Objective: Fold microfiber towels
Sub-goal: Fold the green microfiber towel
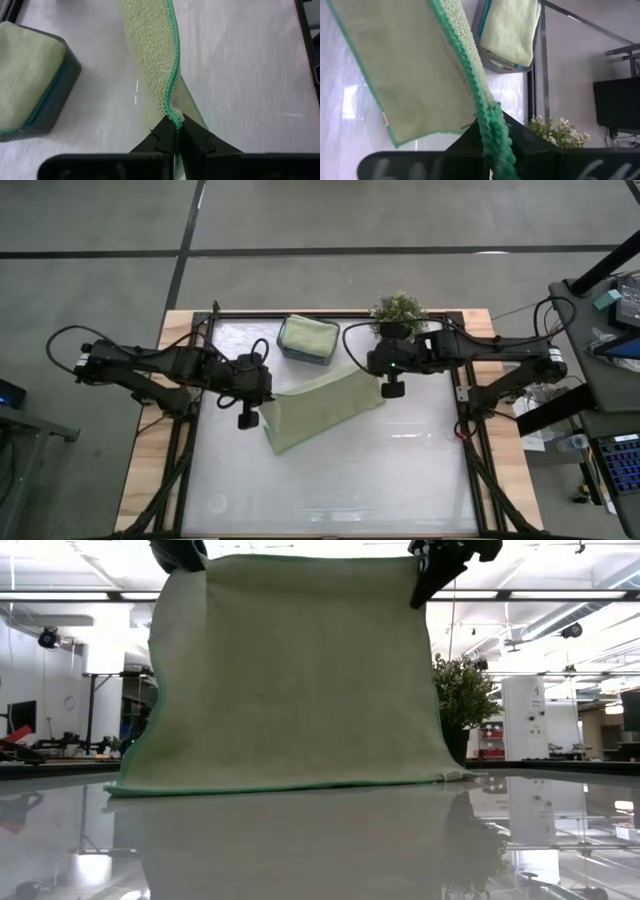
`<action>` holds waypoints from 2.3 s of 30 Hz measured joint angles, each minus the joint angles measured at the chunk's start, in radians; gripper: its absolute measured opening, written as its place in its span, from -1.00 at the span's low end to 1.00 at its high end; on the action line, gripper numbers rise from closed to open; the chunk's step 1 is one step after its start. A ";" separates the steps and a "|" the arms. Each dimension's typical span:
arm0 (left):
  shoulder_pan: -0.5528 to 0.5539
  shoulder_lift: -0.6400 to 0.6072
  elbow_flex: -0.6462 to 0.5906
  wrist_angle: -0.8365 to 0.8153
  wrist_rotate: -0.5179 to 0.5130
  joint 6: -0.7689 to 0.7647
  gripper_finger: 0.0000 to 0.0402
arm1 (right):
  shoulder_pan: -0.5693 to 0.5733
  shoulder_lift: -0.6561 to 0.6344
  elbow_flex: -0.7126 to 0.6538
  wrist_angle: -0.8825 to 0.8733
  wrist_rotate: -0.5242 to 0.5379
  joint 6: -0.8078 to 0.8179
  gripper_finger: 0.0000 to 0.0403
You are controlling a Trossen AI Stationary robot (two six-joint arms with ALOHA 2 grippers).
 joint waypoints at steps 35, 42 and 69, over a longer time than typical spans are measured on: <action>-0.057 0.258 -0.459 0.929 0.056 0.202 -0.48 | 0.028 0.001 -0.015 -0.017 -0.052 0.094 -0.96; -0.058 0.484 -0.458 1.226 0.136 0.209 -0.42 | 0.028 0.001 -0.015 -0.013 -0.052 0.114 -0.96; -0.097 0.760 -0.369 1.342 0.111 0.186 -0.42 | 0.028 0.001 -0.020 -0.029 -0.109 0.251 -0.96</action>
